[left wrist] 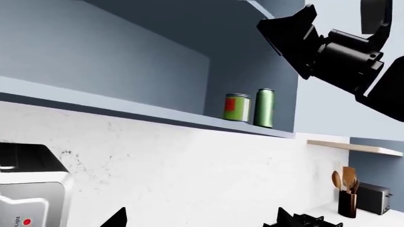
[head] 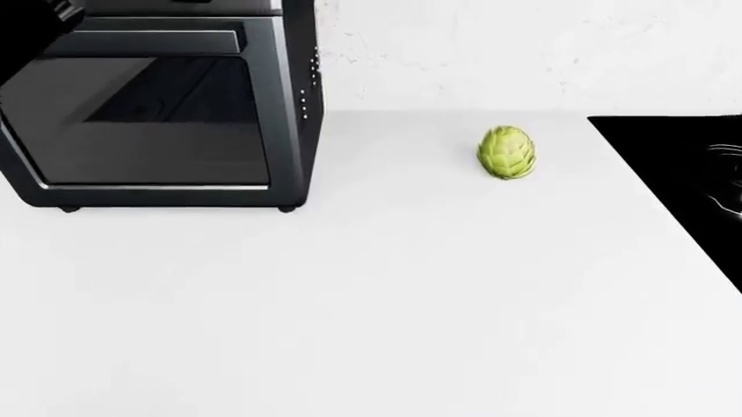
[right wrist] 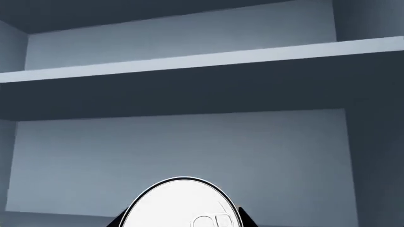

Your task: Pick the cans from the counter and place them in their designated side in the cabinet.

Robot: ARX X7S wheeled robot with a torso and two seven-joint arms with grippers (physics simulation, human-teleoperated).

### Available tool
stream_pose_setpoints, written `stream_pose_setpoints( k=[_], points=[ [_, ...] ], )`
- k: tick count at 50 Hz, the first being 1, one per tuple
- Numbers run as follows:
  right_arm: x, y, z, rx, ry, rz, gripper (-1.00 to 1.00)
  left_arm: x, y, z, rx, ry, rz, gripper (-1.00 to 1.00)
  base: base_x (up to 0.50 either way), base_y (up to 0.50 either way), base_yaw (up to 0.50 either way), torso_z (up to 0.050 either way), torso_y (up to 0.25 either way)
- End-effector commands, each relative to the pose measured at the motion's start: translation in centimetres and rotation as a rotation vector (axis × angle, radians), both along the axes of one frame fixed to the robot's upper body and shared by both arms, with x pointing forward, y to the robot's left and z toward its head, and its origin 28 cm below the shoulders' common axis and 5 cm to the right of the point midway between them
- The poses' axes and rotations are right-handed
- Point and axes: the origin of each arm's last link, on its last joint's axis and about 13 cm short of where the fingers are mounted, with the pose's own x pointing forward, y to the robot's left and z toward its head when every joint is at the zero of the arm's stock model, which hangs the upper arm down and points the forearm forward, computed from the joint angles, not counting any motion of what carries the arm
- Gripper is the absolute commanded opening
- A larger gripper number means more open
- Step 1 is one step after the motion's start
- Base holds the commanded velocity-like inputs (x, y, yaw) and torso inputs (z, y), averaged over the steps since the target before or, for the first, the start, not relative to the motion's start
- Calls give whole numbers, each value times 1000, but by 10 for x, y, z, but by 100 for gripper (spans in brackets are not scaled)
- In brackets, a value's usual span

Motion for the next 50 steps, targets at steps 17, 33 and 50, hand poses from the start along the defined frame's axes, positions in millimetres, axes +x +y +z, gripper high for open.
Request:
stream_pose_setpoints(
  k=[17,33,50],
  points=[
    [-3,-1,3,-16,-20,-2,-100,-3,-1,2,8,-5,6,100,163,0,0,0,1],
    [-3,-1,3,-16,-20,-2,-100,-4,0,2,8,-8,8,100,158,0,0,0,1],
    [-3,-1,3,-16,-20,-2,-100,-5,0,2,7,-9,10,100,115,18,0,0,2]
  ],
)
